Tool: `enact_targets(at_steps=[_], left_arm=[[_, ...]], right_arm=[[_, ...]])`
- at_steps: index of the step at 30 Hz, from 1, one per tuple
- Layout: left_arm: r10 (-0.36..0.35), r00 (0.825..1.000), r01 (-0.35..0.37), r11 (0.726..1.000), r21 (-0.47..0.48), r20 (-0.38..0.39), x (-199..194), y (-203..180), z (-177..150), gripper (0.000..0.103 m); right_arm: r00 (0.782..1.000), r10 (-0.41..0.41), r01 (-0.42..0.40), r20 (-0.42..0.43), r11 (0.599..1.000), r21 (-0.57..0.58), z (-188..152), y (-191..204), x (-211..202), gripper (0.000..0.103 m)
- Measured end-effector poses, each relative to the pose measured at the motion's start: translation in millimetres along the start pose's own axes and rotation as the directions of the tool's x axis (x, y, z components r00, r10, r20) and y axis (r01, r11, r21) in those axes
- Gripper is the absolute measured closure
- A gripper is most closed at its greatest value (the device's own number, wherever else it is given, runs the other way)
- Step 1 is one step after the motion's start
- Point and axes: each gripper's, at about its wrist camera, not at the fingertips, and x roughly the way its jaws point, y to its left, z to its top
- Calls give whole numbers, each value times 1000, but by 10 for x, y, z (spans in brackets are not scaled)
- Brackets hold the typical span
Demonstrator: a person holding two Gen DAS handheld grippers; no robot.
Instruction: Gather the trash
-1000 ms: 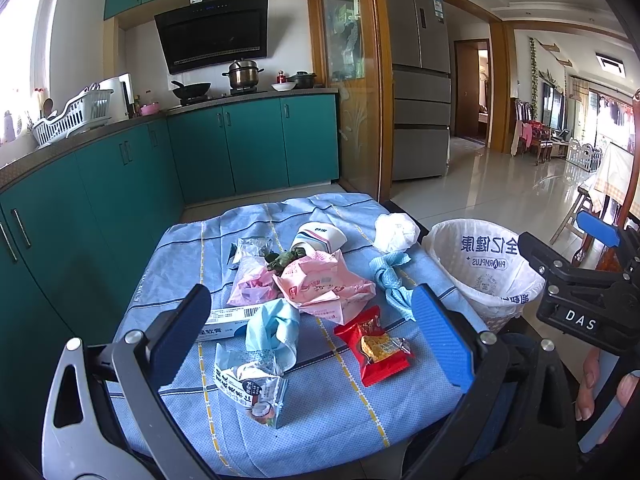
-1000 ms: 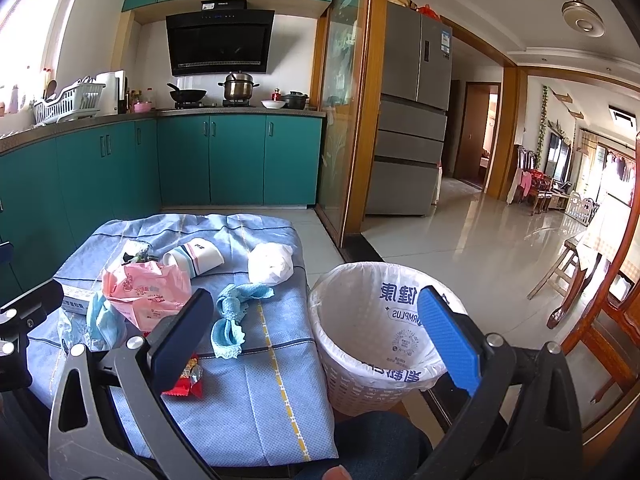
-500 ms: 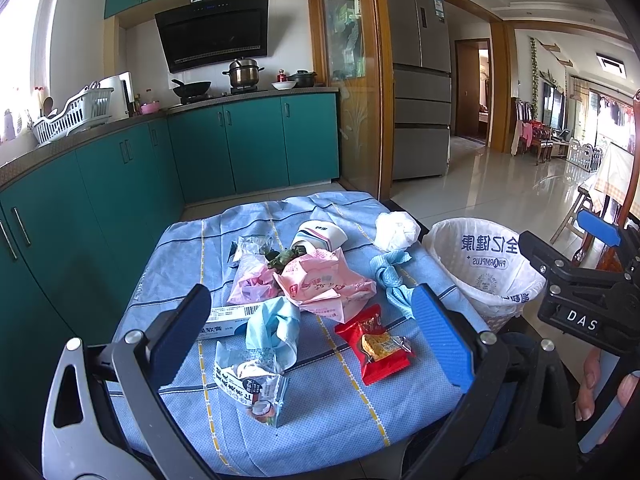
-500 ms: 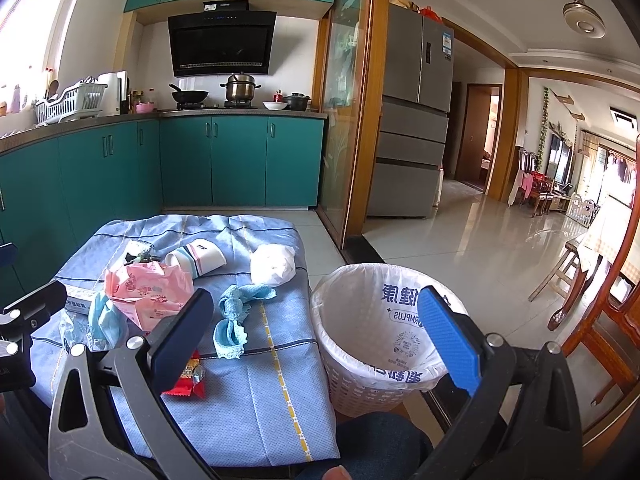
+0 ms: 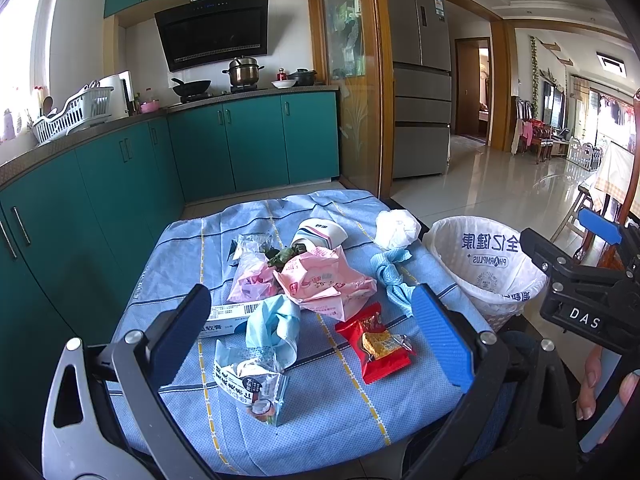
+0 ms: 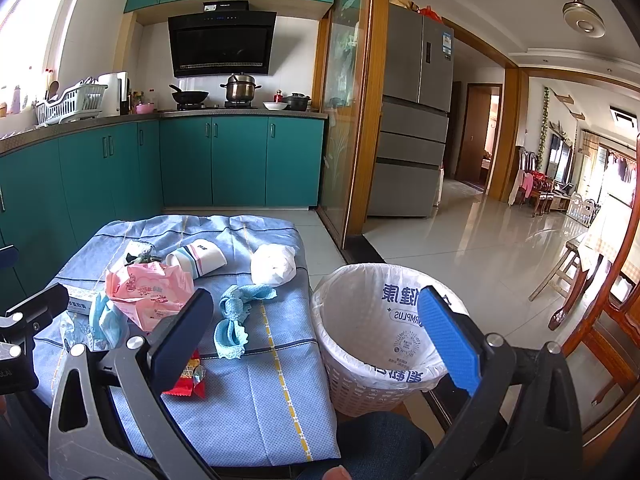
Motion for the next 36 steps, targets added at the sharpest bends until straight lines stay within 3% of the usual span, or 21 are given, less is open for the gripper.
enact_targets(at_steps=[36], left_arm=[[-1,1000,1,1000,0,-4,14,-15,-13,3]], right_arm=[[1000,-3,3,7,1000,2,39,-38,-23,3]])
